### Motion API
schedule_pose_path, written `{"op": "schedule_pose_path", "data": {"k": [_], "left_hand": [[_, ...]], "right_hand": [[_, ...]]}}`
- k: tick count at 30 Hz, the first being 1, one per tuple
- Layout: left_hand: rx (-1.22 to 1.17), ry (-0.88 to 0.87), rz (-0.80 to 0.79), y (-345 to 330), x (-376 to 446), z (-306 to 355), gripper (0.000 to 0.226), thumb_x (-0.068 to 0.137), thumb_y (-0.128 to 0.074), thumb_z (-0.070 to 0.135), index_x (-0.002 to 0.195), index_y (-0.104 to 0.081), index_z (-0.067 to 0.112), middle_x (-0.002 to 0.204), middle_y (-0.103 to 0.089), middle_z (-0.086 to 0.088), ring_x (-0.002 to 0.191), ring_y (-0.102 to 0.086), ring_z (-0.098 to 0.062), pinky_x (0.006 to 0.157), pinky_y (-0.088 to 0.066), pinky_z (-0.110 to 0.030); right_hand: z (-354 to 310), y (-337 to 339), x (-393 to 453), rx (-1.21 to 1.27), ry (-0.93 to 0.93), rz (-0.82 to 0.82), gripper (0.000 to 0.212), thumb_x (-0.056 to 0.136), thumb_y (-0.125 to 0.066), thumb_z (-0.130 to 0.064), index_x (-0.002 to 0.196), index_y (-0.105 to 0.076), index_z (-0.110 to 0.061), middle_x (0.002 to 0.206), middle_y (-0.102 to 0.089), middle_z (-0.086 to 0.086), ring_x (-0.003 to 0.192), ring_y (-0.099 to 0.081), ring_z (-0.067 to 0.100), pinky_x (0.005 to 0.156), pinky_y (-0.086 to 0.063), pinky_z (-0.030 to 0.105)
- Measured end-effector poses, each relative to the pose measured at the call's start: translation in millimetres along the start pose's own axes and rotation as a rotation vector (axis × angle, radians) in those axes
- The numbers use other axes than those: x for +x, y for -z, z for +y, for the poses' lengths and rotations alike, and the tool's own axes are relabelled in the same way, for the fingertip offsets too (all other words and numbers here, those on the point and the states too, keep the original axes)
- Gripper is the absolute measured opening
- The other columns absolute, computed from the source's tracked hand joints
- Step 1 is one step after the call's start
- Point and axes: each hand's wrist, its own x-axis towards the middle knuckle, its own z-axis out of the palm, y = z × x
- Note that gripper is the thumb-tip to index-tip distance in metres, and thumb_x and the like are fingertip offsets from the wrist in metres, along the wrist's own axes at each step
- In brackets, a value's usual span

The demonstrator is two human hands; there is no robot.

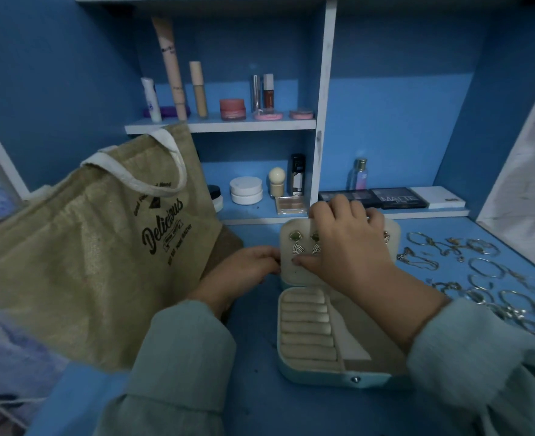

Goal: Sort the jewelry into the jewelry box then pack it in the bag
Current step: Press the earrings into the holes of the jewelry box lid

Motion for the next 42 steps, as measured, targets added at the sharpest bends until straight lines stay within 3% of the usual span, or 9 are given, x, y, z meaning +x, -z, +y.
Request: {"op": "schedule_pose_path", "data": {"k": [4, 8, 14, 22, 25, 29, 32, 37, 42], "left_hand": [[-0.036, -0.069, 0.048, -5, 3, -8, 0.019, 0.091, -0.053, 0.007, 0.100, -0.065, 0.019, 0.089, -0.065, 0.009, 0.071, -0.058, 0.011, 0.061, -0.040, -0.001], [-0.096, -0.094, 0.115, -11, 7, -15, 0.014, 0.089, -0.058, 0.006, 0.097, -0.065, 0.015, 0.097, -0.067, -0.002, 0.094, -0.062, -0.013, 0.089, -0.048, -0.025], [-0.158, -0.125, 0.169, -16, 12, -16, 0.018, 0.088, -0.058, 0.001, 0.102, -0.061, 0.011, 0.086, -0.063, 0.008, 0.080, -0.059, -0.002, 0.068, -0.047, -0.005], [-0.118, -0.116, 0.201, -19, 10, -20, 0.024, 0.090, -0.056, 0.006, 0.112, -0.060, 0.016, 0.092, -0.063, 0.012, 0.083, -0.057, 0.006, 0.065, -0.043, 0.000], [-0.079, -0.135, 0.228, -20, 8, -20, 0.026, 0.091, -0.055, 0.008, 0.114, -0.060, 0.019, 0.090, -0.061, 0.013, 0.081, -0.054, 0.006, 0.063, -0.040, 0.004], [-0.060, -0.142, 0.247, -23, 7, -23, 0.032, 0.092, -0.054, 0.009, 0.122, -0.059, 0.016, 0.097, -0.063, 0.004, 0.087, -0.056, -0.001, 0.065, -0.040, 0.003], [-0.052, -0.148, 0.248, -25, 6, -24, 0.034, 0.094, -0.052, 0.010, 0.126, -0.057, 0.018, 0.109, -0.063, 0.003, 0.096, -0.056, -0.005, 0.067, -0.040, 0.003], [-0.039, -0.142, 0.290, -30, 9, -28, 0.033, 0.094, -0.051, 0.009, 0.126, -0.057, 0.015, 0.115, -0.060, 0.003, 0.101, -0.055, -0.007, 0.066, -0.039, 0.003], [0.127, -0.201, 0.311, -33, 12, -32, 0.028, 0.095, -0.048, 0.008, 0.116, -0.065, 0.014, 0.100, -0.067, -0.002, 0.082, -0.059, -0.010, 0.061, -0.040, -0.001]], "right_hand": [[5, 5, 11, 0.046, 0.067, -0.194, 0.076, 0.063, -0.071, -0.060, 0.121, -0.042, -0.020, 0.121, -0.041, 0.004, 0.115, -0.041, 0.026, 0.099, -0.028, 0.044], [11, 2, 21, 0.140, 0.074, -0.294, 0.077, 0.064, -0.070, -0.061, 0.123, -0.036, -0.026, 0.126, -0.037, -0.001, 0.121, -0.036, 0.022, 0.099, -0.027, 0.041], [29, 1, 32, 0.343, 0.084, -0.448, 0.077, 0.068, -0.071, -0.056, 0.130, -0.033, -0.029, 0.129, -0.034, -0.003, 0.124, -0.034, 0.019, 0.101, -0.029, 0.040], [65, -5, 28, 0.367, -0.072, -0.548, 0.066, 0.091, -0.050, -0.045, 0.145, -0.024, -0.018, 0.152, -0.022, 0.003, 0.140, -0.019, 0.024, 0.110, -0.023, 0.038], [74, -4, 20, 0.343, -0.171, -0.570, 0.056, 0.096, -0.043, -0.037, 0.144, -0.027, -0.014, 0.149, -0.025, 0.006, 0.138, -0.019, 0.028, 0.110, -0.024, 0.041], [78, 0, 6, 0.313, -0.316, -0.538, 0.037, 0.097, -0.037, -0.027, 0.129, -0.046, -0.010, 0.135, -0.039, 0.010, 0.126, -0.037, 0.028, 0.098, -0.034, 0.034], [78, 3, -2, 0.322, -0.416, -0.517, 0.036, 0.097, -0.035, -0.025, 0.117, -0.058, -0.005, 0.125, -0.052, 0.014, 0.109, -0.053, 0.029, 0.088, -0.042, 0.032], [80, 3, -13, 0.458, -0.528, -0.585, 0.031, 0.094, -0.042, -0.010, 0.113, -0.063, 0.001, 0.114, -0.063, 0.018, 0.103, -0.059, 0.030, 0.085, -0.047, 0.033], [81, -2, -16, 0.519, -0.549, -0.595, 0.033, 0.094, -0.040, -0.002, 0.116, -0.063, -0.004, 0.117, -0.062, 0.015, 0.100, -0.058, 0.027, 0.082, -0.045, 0.030]]}}
